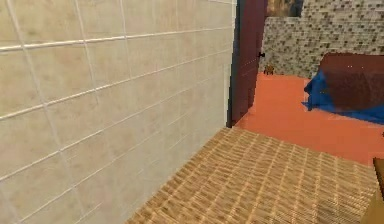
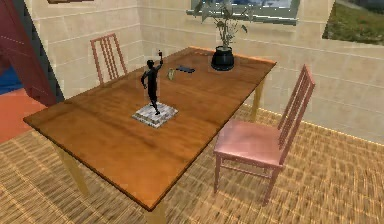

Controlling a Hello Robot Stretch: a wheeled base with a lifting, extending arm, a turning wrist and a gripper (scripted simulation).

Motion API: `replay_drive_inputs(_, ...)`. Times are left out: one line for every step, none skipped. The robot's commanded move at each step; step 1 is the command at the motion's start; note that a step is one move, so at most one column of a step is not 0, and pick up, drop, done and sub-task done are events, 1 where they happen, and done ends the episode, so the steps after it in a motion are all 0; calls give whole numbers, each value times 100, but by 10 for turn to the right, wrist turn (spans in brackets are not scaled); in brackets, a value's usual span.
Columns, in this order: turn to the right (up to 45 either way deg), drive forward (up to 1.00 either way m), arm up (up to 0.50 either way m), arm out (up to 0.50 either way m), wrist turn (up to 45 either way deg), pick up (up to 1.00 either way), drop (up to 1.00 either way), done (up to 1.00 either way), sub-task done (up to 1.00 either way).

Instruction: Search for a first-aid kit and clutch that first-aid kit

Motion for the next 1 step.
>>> replay_drive_inputs(-60,0,0,0,0,0,0,0,0)
